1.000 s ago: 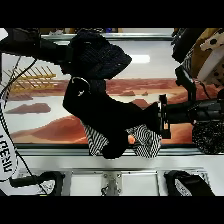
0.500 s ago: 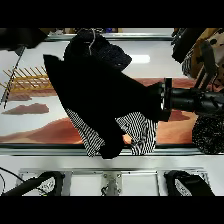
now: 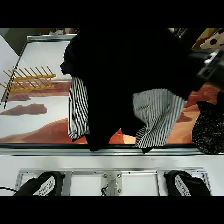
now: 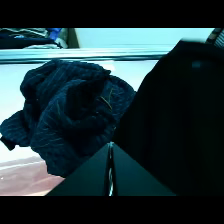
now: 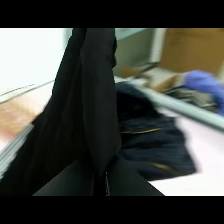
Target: Fold the clothes and pants, and hang the long-sleeved shirts on hangers.
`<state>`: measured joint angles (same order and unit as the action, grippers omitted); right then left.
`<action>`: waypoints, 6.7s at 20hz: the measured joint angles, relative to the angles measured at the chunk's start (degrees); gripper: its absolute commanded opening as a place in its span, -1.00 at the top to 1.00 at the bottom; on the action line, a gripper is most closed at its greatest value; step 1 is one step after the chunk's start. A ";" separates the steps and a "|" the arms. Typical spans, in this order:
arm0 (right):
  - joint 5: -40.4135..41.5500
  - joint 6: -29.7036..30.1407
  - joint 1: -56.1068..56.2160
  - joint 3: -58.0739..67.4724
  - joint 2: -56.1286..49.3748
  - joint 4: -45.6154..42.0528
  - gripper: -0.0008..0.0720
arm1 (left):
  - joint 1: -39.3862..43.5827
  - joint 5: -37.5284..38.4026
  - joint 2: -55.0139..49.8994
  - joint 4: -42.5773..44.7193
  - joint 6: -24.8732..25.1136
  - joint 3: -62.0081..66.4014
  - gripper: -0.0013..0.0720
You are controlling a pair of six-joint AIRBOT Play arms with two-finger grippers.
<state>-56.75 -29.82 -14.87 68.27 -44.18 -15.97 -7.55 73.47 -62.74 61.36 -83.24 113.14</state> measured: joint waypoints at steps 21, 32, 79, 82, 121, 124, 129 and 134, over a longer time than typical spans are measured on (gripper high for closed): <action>14.86 -38.69 -37.40 0.92 21.70 -54.69 0.94 | 14.62 -0.22 -9.75 0.17 0.37 -0.02 0.92; 6.67 -42.25 -37.44 0.94 28.48 -41.20 0.94 | 14.69 -0.63 -9.99 0.17 0.37 -0.02 0.92; 47.52 -42.64 -37.46 8.61 0.17 -62.36 0.94 | 14.69 -0.57 -10.10 0.13 0.33 -0.02 0.92; 47.52 -42.62 -37.46 8.61 0.17 -62.34 0.94 | 14.69 -0.57 -10.10 0.13 0.33 -0.02 0.92; 51.43 -42.66 -37.44 8.72 -3.50 -61.40 0.94 | 14.69 1.88 -10.23 0.11 0.33 -0.04 0.92; 53.29 -42.66 -37.44 8.76 -5.84 -61.37 0.94 | 14.69 2.89 -10.21 0.09 0.33 -0.11 0.92; 53.83 -43.69 -37.42 8.74 -9.51 -61.42 0.94 | 14.69 3.78 -10.21 0.00 0.26 -0.11 0.92; 52.04 -44.50 -37.42 8.76 -11.41 -61.42 0.91 | 14.69 3.89 -10.21 -0.02 0.24 -0.11 0.92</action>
<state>-4.71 -74.32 -52.29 77.03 -55.59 -77.38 7.14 77.36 -72.95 61.34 -83.00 113.03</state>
